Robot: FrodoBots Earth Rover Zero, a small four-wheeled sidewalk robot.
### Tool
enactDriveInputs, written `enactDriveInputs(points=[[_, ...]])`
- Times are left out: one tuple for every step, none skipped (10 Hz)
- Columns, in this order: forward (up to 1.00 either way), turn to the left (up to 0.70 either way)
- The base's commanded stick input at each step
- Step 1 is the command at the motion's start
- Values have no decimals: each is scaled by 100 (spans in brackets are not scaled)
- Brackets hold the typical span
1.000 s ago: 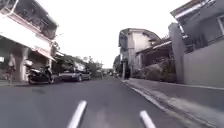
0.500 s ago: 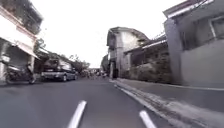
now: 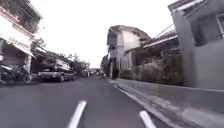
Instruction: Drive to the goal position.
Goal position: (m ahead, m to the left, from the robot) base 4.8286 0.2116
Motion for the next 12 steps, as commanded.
enactDriveInputs(points=[[100,0],[100,0],[100,0],[100,0],[100,0],[100,0],[100,0],[100,0],[100,0],[100,0],[100,0],[100,0]])
